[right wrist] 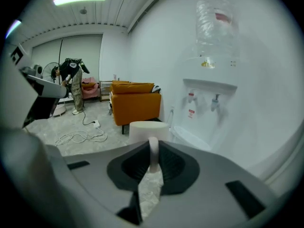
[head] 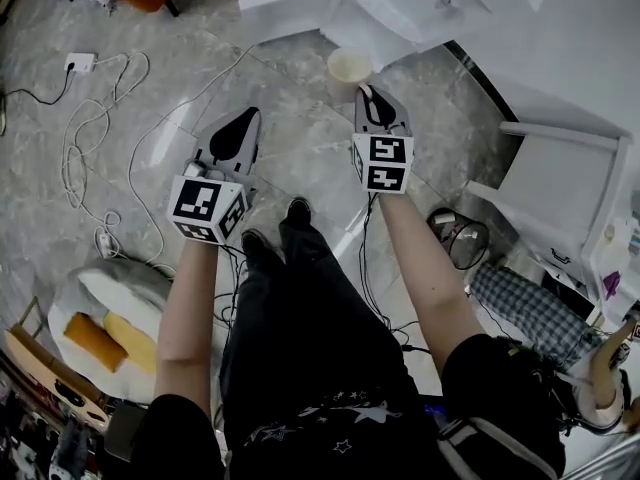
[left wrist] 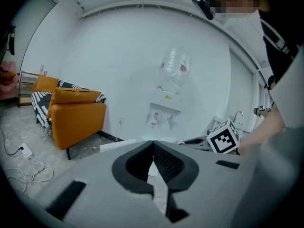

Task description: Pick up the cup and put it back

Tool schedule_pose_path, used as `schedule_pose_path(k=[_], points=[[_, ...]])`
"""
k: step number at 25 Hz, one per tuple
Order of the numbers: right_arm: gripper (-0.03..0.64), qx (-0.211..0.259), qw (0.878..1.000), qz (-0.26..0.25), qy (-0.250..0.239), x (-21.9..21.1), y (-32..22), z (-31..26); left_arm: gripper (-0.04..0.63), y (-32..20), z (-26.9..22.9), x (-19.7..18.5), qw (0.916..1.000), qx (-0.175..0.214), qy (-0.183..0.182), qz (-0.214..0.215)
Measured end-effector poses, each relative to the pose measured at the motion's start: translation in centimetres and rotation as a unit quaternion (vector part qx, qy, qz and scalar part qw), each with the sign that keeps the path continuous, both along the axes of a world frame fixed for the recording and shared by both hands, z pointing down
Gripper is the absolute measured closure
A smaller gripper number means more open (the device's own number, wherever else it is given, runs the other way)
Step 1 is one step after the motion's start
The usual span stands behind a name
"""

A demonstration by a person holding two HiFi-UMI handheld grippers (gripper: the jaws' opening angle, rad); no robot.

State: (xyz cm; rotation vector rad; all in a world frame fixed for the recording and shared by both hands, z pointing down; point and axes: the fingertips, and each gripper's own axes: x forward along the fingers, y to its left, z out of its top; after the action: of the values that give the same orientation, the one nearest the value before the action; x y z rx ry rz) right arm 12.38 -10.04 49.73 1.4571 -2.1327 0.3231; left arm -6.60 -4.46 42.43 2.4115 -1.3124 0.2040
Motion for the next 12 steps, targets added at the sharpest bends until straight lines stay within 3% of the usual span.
schedule_pose_path(k=[12], points=[[0.572,0.012,0.998,0.052,-0.037,-0.9,12.3,-6.2,0.586,11.3,-4.7,-2.8,0.9997,0.013,0.017,-0.011]])
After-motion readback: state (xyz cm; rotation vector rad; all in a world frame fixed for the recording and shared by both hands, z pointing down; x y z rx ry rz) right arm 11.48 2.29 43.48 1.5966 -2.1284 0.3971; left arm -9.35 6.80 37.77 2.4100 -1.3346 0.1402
